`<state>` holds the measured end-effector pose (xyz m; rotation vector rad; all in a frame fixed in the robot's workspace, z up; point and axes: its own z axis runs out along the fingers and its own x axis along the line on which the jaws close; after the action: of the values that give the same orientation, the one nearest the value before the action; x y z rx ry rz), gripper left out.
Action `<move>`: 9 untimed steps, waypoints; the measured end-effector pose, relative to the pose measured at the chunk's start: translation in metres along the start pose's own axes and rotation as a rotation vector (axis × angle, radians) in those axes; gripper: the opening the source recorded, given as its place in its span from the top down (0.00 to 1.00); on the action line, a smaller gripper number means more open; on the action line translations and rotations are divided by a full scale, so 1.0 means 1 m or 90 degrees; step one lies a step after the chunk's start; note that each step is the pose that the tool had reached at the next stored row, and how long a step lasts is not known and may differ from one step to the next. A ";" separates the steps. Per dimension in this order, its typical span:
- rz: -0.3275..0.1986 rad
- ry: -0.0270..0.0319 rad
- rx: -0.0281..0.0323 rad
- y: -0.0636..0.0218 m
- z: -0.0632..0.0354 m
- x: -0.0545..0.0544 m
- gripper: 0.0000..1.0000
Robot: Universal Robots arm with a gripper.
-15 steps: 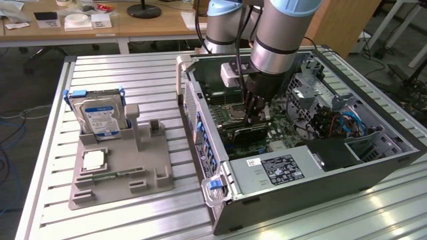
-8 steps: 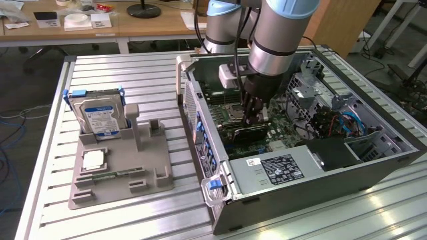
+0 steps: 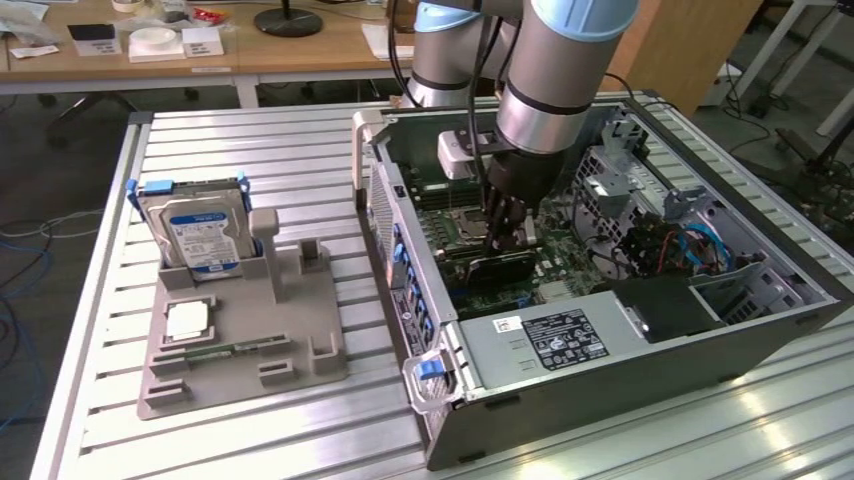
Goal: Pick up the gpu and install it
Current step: 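Press down on the gpu until it lock into place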
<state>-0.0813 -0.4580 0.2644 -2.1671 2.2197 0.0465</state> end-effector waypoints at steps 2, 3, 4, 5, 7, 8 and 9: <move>0.000 0.0000 0.0000 0.0000 0.0000 0.000 0.89; 0.000 0.0000 0.0000 0.0000 0.0002 0.000 0.89; 0.000 -0.0001 0.0001 0.0001 0.0007 0.000 0.89; 0.000 0.0000 0.0001 0.0001 0.0009 0.000 0.89; 0.000 0.0001 0.0000 0.0001 0.0009 0.000 0.89; 0.000 0.0000 0.0000 0.0001 0.0009 0.000 0.89; 0.000 0.0000 0.0001 0.0001 0.0010 0.000 0.89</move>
<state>-0.0814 -0.4580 0.2634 -2.1670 2.2197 0.0464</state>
